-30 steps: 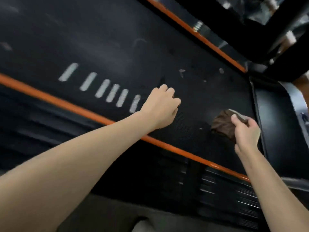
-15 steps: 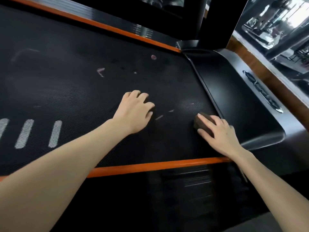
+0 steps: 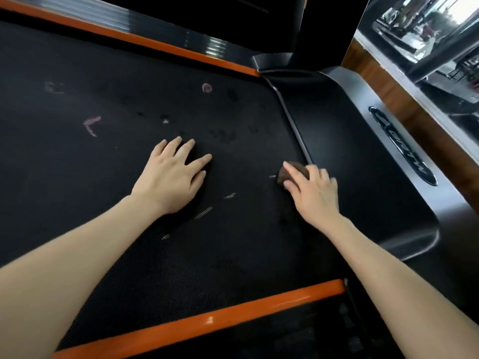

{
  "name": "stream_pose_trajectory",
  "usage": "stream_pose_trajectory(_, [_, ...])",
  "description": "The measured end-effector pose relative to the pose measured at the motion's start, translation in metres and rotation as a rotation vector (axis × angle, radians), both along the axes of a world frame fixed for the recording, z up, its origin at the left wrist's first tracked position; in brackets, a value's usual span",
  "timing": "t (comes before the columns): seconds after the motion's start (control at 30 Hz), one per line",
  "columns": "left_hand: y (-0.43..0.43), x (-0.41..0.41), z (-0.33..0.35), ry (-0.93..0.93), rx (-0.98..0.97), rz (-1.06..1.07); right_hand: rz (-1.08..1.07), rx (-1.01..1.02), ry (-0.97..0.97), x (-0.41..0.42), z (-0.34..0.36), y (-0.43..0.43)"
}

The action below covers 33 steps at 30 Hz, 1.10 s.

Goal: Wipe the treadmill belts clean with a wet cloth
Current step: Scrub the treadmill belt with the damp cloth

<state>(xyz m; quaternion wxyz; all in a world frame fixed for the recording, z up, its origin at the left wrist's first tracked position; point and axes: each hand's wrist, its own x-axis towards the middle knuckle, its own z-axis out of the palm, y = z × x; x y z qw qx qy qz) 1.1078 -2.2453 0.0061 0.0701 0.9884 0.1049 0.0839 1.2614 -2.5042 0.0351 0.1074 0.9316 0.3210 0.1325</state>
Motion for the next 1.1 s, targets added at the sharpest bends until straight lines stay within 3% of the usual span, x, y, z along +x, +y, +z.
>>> stream_pose_trajectory(0.13, [0.001, 0.002, -0.002, -0.012, 0.002, -0.008, -0.162, 0.022, 0.054, 0.021, 0.003, 0.033])
stream_pose_trajectory(0.23, [0.0, 0.003, -0.003, -0.034, 0.015, -0.011, 0.101, 0.19, 0.091, -0.037, 0.0, 0.017])
stream_pose_trajectory(0.3, [0.0, 0.002, -0.003, -0.038, 0.012, -0.018, 0.334, 0.179, 0.17, -0.075, -0.001, -0.003])
stream_pose_trajectory(0.37, [0.0, 0.001, -0.003, -0.038, 0.006, -0.017, 0.44, 0.134, 0.195, -0.062, 0.003, -0.006])
stream_pose_trajectory(0.47, [0.002, 0.001, -0.003, -0.046, 0.001, -0.009, 0.238, 0.155, 0.021, 0.009, 0.004, 0.022])
stream_pose_trajectory(0.57, [0.002, 0.002, -0.002, -0.041, -0.002, -0.01, -0.096, 0.095, 0.026, 0.054, 0.002, 0.042])
stream_pose_trajectory(0.63, [0.0, 0.002, -0.001, -0.033, -0.007, -0.011, -0.048, 0.185, 0.04, 0.029, -0.005, 0.038])
stream_pose_trajectory(0.7, [0.001, 0.002, -0.001, -0.027, -0.009, -0.006, 0.166, 0.253, 0.111, -0.02, -0.004, 0.021])
stream_pose_trajectory(0.8, [-0.001, 0.002, 0.001, -0.013, -0.016, -0.013, 0.422, 0.171, 0.212, -0.04, 0.001, 0.0])
stream_pose_trajectory(1.0, [0.008, 0.011, 0.011, -0.049, 0.005, -0.034, 0.035, 0.175, -0.009, 0.069, -0.006, 0.049])
stream_pose_trajectory(1.1, [0.033, 0.042, 0.02, -0.07, 0.081, -0.027, 0.029, 0.211, -0.033, 0.088, -0.013, 0.06])
